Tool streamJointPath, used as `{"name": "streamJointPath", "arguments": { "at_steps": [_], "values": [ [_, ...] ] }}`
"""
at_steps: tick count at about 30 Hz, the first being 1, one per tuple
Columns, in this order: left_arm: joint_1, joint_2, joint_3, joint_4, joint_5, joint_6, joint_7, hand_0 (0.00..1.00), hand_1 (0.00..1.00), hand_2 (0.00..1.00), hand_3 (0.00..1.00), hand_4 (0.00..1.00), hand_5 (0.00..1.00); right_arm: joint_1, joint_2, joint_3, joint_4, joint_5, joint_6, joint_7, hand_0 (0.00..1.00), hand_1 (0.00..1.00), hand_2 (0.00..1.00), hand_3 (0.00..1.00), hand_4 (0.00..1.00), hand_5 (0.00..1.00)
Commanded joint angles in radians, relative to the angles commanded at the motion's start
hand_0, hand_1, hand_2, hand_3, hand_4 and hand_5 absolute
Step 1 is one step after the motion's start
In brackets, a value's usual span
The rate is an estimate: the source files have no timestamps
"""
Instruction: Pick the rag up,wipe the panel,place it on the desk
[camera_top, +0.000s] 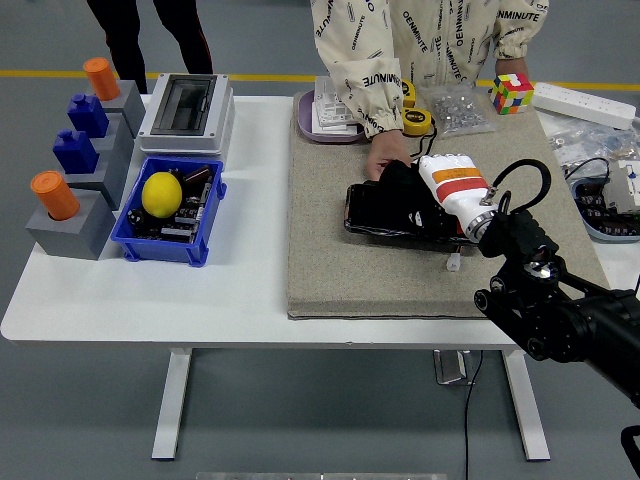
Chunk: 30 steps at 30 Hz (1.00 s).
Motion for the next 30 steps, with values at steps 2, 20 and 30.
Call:
{"name": "streamJointPath", "arguments": {
  "at_steps": [2,20,30],
  "values": [
    [0.0,-0.001,-0.001,0.0,0.0,0.0,0.0,0.652,0.696,0.742,0.564,0.598,0.473,-0.01,-0.015,0.021,-0.002,-0.005,0.0,0.0,0.311,0.367,0.395,0.383,0.973,0.047],
    [0.004,-0.005,-0.009,0.0,0.001,0.0,0.001,0.649,0.695,0.741,0.565,0.598,0.474,-0.062,-0.139,0.196,-0.031,-0.043,0.003,0.002,0.31,0.368,0.395,0.384,0.972,0.046],
    [0.007,-0.003,-0.001,0.0,-0.001,0.0,0.0,0.647,0.696,0.741,0.566,0.598,0.475,-0.096,-0.161,0.3,-0.036,-0.067,0.002,0.002,0.31,0.368,0.394,0.383,0.972,0.046]
  ]
}}
